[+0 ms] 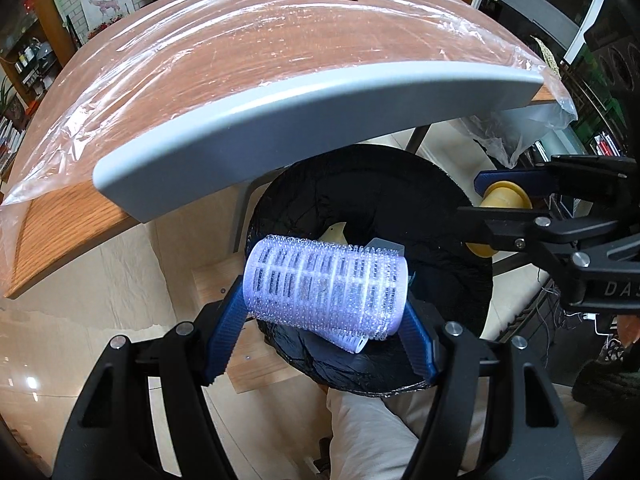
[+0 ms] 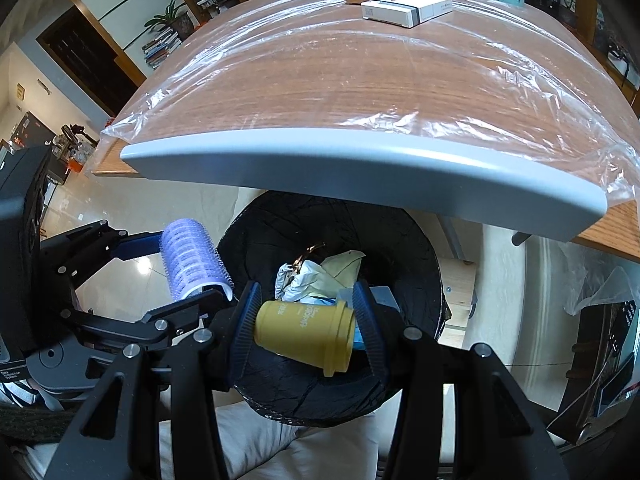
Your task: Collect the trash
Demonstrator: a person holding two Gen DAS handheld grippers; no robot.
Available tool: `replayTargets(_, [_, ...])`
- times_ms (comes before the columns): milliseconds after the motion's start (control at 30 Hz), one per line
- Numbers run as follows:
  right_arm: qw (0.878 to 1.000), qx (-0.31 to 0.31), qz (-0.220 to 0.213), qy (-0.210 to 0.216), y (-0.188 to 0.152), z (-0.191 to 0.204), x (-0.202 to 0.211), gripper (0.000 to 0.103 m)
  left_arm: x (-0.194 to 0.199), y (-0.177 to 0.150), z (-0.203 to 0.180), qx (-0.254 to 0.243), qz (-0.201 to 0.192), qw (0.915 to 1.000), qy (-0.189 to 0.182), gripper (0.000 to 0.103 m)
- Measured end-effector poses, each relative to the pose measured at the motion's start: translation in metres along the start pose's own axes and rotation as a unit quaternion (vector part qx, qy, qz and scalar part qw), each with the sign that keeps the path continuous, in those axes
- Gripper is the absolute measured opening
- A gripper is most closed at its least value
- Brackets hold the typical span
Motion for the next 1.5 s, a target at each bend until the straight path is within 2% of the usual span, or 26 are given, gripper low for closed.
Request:
replayTargets(633, [1.000, 0.004, 0.012, -0.005, 0.003, -0.006, -0.007, 0.047, -0.013, 0.003, -0.004, -0.016, 0.006, 0.9998, 0.006, 0.070])
replayTargets(700, [1.000, 0.004, 0.012, -0.004, 0.003, -0.007, -0.008, 0.048, -0.012, 0.005, -0.004, -0.013, 0.001, 0.9999, -0.004, 0.070])
replayTargets(733, [1.000, 0.004, 0.010, 0.000, 0.003, -0.007, -0.007, 0.049, -0.011, 0.006, -0.004, -0.010, -0.006, 0.9999, -0.009, 0.071])
replayTargets(800, [1.000, 0.003, 0.007, -0.002, 0.004, -0.007, -0.005, 0.068, -0.010, 0.008, -0.004, -0.006, -0.014, 0.9999, -0.007, 0.075])
replayTargets(867, [1.000, -0.004, -0.002, -0.002, 0.005, -0.009, -0.001, 0.074, -0.008, 0.009, -0.002, -0.001, -0.021, 0.9997, -0.009, 0.084])
replayTargets(1167, [0.999, -0.024, -0.025, -0.008, 0.014, -0.016, 0.024, 0.074, 0.003, 0.015, 0.004, -0.001, -0.030, 0.9995, -0.009, 0.085])
replayTargets(1300, [0.998, -0.034, -0.047, -0.017, 0.022, -0.018, 0.043, 0.081, 0.018, 0.022, 0.005, 0.005, -0.040, 0.9992, -0.005, 0.085])
replayTargets(1433, [0.996, -0.028, -0.075, -0.037, 0.036, -0.018, 0.064, 0.081, 0.055, 0.043, 0.011, 0.016, -0.087, 0.9960, -0.018, 0.085])
replayTargets(1500, [0.993, -0.025, -0.105, -0.046, 0.048, -0.015, 0.080, 0.082, 0.085, 0.064, 0.013, 0.010, -0.136, 0.9904, -0.026, 0.085])
Point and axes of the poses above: each gripper's, at about its wrist camera, not at the fingertips, and x roughly against the way its jaws point, z to its left, y to its top, the point moved 4 cm from there along -x, roughly the way its jaws point, and after that the axes turned 12 degrees about -z, right-handed, at the moved point
